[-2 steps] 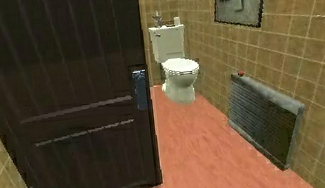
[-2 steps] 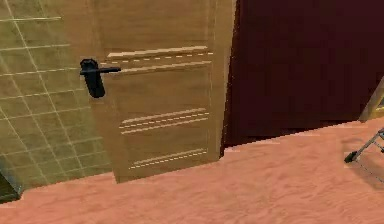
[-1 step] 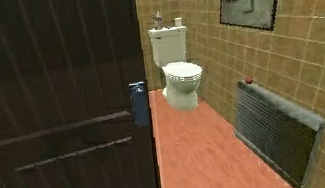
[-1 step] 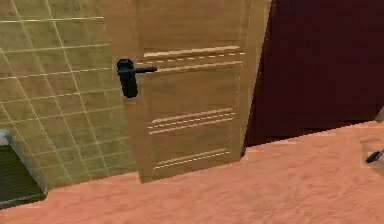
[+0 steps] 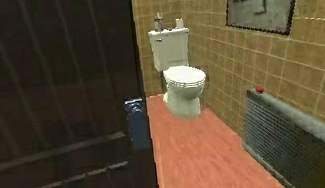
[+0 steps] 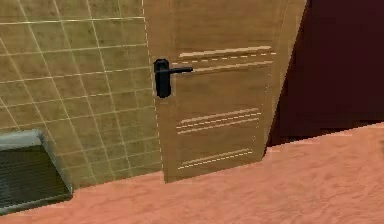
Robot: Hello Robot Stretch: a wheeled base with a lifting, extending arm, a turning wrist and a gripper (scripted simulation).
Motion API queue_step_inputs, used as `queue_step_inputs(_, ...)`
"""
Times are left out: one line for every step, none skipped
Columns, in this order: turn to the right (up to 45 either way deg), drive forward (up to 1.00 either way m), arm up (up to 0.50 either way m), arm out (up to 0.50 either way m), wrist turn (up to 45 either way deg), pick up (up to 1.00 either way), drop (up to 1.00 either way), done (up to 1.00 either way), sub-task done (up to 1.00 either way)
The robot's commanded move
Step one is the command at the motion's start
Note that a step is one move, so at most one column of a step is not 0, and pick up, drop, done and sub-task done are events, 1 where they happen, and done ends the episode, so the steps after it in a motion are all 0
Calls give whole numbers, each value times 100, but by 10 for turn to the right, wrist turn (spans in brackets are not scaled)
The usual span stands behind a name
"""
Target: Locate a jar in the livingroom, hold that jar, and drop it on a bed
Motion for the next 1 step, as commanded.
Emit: queue_step_inputs(360, 0, 0, 0, 0, 0, 0, 0, 0)
